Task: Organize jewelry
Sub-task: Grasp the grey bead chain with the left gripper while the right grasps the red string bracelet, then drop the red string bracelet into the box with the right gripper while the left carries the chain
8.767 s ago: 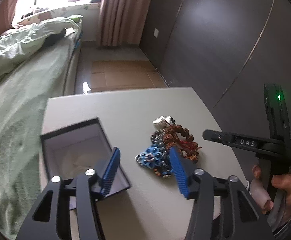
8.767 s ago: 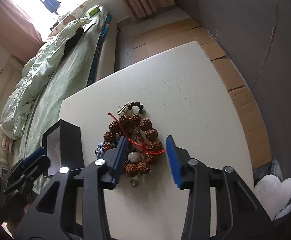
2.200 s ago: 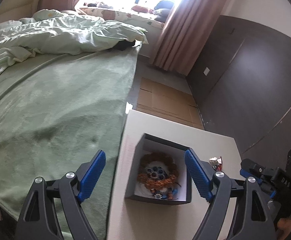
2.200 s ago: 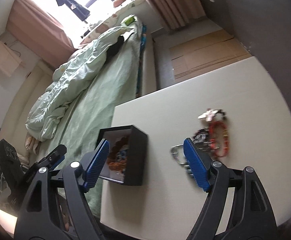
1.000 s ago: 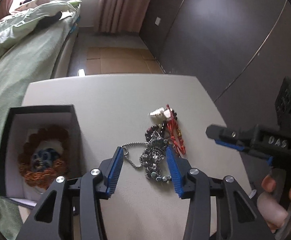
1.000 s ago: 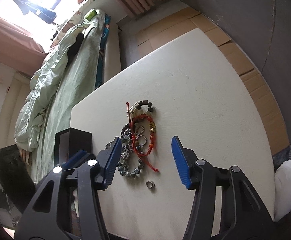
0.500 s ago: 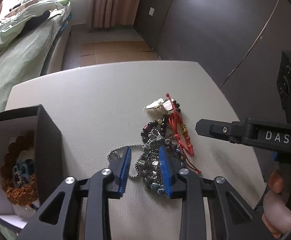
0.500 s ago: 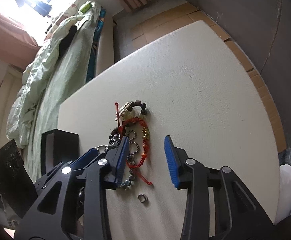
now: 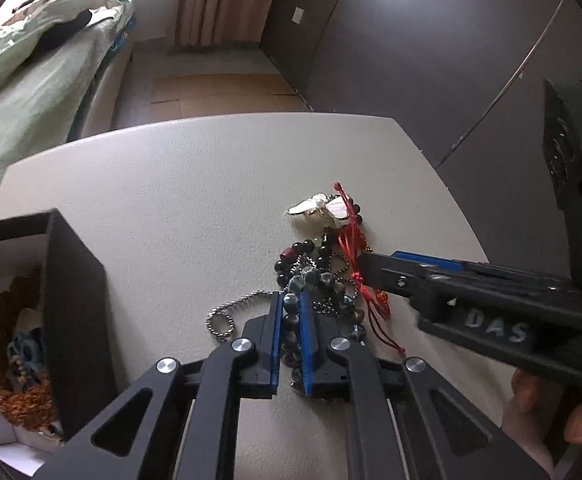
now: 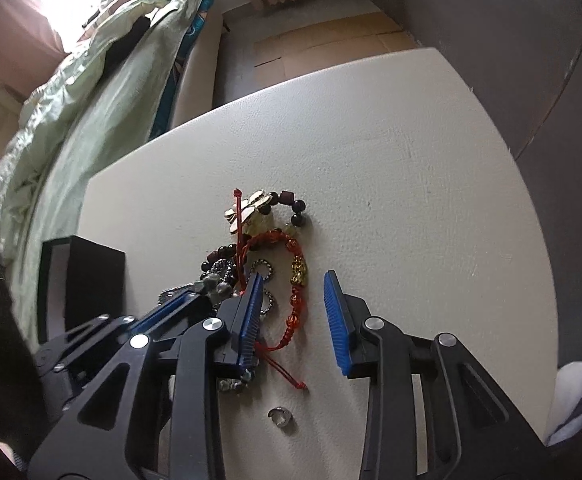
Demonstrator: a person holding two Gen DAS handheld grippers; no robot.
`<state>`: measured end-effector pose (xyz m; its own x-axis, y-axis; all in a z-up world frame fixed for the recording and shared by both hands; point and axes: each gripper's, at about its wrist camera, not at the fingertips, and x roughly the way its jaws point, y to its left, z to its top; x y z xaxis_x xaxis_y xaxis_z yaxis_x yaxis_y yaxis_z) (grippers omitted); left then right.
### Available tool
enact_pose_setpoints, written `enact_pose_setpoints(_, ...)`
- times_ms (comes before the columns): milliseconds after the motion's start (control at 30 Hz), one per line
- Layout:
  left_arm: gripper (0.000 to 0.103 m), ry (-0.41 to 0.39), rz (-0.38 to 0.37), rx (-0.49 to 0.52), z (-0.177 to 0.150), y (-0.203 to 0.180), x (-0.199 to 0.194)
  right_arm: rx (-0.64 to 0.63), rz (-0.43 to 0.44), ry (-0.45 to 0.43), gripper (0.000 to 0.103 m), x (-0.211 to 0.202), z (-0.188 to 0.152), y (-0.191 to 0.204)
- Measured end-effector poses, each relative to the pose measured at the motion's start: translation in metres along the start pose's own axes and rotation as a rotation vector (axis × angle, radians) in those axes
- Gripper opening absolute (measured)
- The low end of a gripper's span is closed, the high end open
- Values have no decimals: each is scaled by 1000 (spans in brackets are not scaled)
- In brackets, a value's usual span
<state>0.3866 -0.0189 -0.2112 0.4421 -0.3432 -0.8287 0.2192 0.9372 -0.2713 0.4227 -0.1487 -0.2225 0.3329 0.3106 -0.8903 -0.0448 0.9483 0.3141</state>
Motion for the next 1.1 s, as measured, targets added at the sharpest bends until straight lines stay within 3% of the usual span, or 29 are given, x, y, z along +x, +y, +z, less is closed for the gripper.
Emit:
enact_pose_setpoints(233,6,-52,-21,-49,2,15,-27,-49,-113,-30,30,6,0,17)
enact_pose_setpoints(367,6,-68,-35,-80,3,24,-39,-83,-219,-51,10,10,-2,25)
enact_pose_setpoints(400,6,-72,-32,-81,2,24,-41,-86,-234,-54,9,10,-3,25)
enact_pose_setpoints(667,6,-86,-23,-90,-5,24,-56,-42,-177,-57,8,-5,-16,21)
enact_pose_setpoints(1100,6,-198,-12,-97,-9,19,-119,-32,-16,-126,8,-56,-30,36)
